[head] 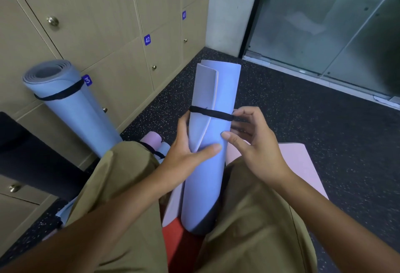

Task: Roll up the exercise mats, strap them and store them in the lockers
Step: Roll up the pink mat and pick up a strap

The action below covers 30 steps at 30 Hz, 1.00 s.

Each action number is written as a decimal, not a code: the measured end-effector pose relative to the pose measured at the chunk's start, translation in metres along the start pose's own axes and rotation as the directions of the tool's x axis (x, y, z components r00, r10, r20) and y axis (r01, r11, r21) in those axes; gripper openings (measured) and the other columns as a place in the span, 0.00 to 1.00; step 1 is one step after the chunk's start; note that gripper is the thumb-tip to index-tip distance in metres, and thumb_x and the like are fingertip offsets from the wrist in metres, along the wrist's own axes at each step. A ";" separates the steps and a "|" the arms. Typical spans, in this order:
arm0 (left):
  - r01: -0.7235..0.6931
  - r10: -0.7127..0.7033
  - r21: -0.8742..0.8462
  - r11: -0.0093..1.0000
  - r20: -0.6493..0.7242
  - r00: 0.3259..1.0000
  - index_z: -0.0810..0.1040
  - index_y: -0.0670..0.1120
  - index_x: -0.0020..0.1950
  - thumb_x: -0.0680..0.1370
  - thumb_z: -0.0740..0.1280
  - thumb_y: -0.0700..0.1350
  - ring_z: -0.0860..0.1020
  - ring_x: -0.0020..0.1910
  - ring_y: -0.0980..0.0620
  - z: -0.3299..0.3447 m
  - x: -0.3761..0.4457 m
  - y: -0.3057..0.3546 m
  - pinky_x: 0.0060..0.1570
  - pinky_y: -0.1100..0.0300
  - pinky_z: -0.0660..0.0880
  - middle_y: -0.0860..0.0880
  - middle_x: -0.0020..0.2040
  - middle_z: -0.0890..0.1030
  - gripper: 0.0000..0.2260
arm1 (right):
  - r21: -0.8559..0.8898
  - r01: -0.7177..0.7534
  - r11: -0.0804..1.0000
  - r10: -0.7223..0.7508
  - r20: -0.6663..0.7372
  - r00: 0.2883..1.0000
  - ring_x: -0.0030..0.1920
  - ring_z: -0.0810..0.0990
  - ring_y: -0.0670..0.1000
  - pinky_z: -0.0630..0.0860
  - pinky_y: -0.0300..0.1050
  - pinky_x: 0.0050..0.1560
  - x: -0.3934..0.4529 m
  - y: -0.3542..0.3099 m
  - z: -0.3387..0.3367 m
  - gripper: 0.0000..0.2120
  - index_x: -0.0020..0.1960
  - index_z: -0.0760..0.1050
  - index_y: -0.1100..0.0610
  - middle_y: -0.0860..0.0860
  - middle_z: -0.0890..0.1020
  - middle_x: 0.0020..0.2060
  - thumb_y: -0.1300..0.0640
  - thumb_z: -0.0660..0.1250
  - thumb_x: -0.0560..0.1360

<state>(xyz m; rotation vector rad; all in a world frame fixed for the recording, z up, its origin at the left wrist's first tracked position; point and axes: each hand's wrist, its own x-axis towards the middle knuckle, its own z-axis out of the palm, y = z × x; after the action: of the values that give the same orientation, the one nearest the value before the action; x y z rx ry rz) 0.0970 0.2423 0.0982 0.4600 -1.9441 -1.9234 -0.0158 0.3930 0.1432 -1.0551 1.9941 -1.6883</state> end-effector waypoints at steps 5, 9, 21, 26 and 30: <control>0.009 0.003 0.109 0.994 -0.106 0.994 0.63 0.57 0.74 0.66 0.76 0.59 0.78 0.65 0.58 -0.019 0.042 0.000 0.67 0.47 0.75 0.58 0.66 0.78 0.40 | 0.000 -0.039 0.999 0.039 0.005 0.999 0.60 0.82 0.48 0.80 0.46 0.60 0.039 0.010 0.000 0.18 0.63 0.72 0.53 0.49 0.78 0.64 0.60 0.73 0.77; -0.013 0.049 0.237 0.971 -0.144 0.988 0.61 0.59 0.71 0.65 0.76 0.61 0.78 0.63 0.56 -0.048 0.103 0.017 0.66 0.49 0.75 0.58 0.66 0.77 0.39 | -0.133 -0.052 0.990 0.053 0.004 0.999 0.54 0.83 0.46 0.79 0.39 0.55 0.079 0.018 -0.014 0.14 0.61 0.73 0.52 0.47 0.79 0.60 0.57 0.72 0.78; 0.068 0.047 0.760 0.646 -0.129 0.990 0.58 0.50 0.77 0.74 0.75 0.54 0.77 0.55 0.44 -0.158 0.225 0.023 0.54 0.50 0.74 0.48 0.62 0.77 0.39 | -0.488 -0.100 0.867 0.173 0.107 0.979 0.50 0.81 0.45 0.80 0.45 0.50 0.179 0.099 -0.017 0.13 0.61 0.72 0.51 0.48 0.79 0.55 0.52 0.70 0.79; 0.260 -0.234 0.869 0.420 -0.173 0.957 0.56 0.47 0.78 0.75 0.74 0.55 0.74 0.53 0.45 -0.210 0.179 -0.032 0.51 0.52 0.69 0.44 0.64 0.76 0.40 | -0.529 -0.107 0.842 0.236 0.183 0.954 0.51 0.80 0.49 0.79 0.49 0.54 0.188 0.128 0.007 0.13 0.61 0.71 0.50 0.49 0.80 0.55 0.51 0.70 0.79; 0.415 -0.400 0.863 0.288 -0.286 0.871 0.54 0.50 0.81 0.74 0.74 0.58 0.74 0.67 0.40 -0.251 0.127 -0.091 0.58 0.50 0.70 0.44 0.74 0.70 0.43 | -0.562 -0.091 0.822 0.264 0.235 0.936 0.52 0.80 0.49 0.77 0.46 0.51 0.186 0.143 0.024 0.15 0.63 0.71 0.49 0.49 0.79 0.56 0.50 0.70 0.80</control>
<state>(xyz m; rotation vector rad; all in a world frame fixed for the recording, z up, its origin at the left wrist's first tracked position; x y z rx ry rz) 0.1017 -0.0402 0.0121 1.3845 -2.9701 -0.7445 -0.1722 0.2481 0.0414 -1.1641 2.3231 -0.8005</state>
